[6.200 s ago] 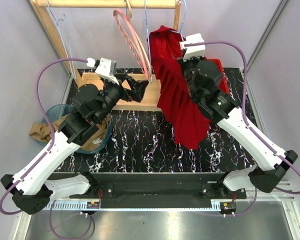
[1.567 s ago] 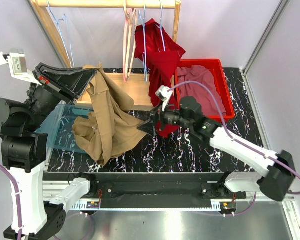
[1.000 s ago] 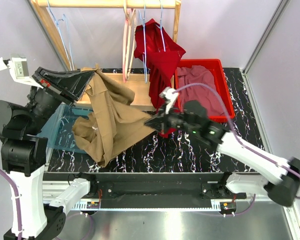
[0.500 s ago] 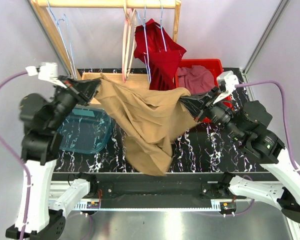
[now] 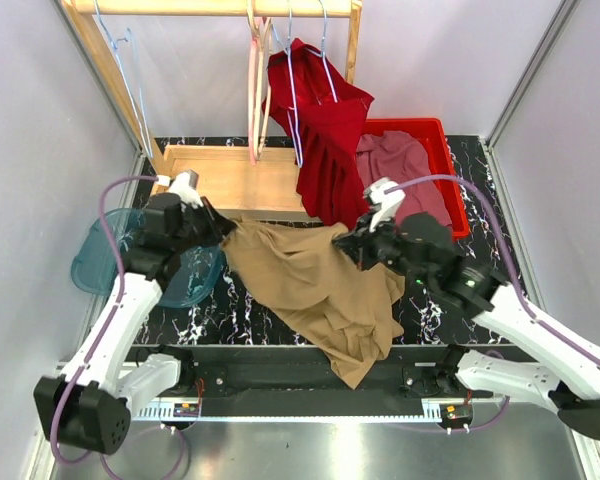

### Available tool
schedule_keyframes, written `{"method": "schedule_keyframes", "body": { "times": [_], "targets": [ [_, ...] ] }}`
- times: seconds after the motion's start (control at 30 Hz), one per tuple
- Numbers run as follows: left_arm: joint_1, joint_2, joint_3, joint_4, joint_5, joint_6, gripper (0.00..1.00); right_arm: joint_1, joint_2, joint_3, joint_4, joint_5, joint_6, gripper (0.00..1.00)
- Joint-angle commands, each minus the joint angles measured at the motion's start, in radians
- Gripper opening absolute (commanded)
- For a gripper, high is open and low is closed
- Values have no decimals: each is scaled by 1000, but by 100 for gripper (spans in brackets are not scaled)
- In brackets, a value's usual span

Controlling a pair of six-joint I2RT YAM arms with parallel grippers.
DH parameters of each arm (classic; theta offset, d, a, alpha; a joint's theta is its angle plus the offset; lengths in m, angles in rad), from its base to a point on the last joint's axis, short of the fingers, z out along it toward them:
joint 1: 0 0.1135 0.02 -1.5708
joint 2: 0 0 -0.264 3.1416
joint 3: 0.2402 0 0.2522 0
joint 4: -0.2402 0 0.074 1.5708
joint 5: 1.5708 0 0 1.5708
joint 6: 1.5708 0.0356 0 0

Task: Place the skirt on the hanger

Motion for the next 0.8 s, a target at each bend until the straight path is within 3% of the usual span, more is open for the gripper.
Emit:
{"method": "schedule_keyframes", "body": {
  "times": [0.0, 0.03, 0.07, 0.13, 0.17, 0.27, 0.4, 0.47, 0.5, 0.53, 0.63, 0.77],
  "targets": [
    [-46, 63, -51, 82, -110, -10, 0, 4, 88, -78, 105, -91, 110, 0],
    [-58, 83, -51, 62, -156, -23, 3, 7, 108, -112, 116, -133, 124, 0],
    [-61, 129, -45, 45, -179, -54, 16, 15, 144, -129, 145, -135, 158, 0],
    [-66, 178, -19, 1, -217, -68, 33, 50, 173, -186, 192, -143, 201, 0],
    [-67, 219, -8, -15, -225, -68, 47, 64, 202, -204, 208, -139, 216, 0],
    [-78, 256, 18, -50, -254, -70, 69, 119, 262, -270, 255, -140, 279, 0],
    [-97, 235, 35, -47, -251, -68, 80, 184, 336, -330, 294, -161, 342, 0],
    [-109, 215, 39, -43, -230, -67, 82, 214, 362, -345, 318, -189, 361, 1],
    [-130, 207, 39, -44, -228, -67, 82, 223, 365, -361, 329, -200, 365, 6],
    [-144, 194, 38, -43, -227, -68, 83, 233, 363, -368, 332, -191, 383, 24],
    [-221, 165, 21, -29, -233, -70, 84, 234, 313, -399, 332, -116, 402, 53],
    [-317, 134, -5, -18, -247, -51, 85, 234, 145, -405, 269, 51, 410, 70]
  ]
}}
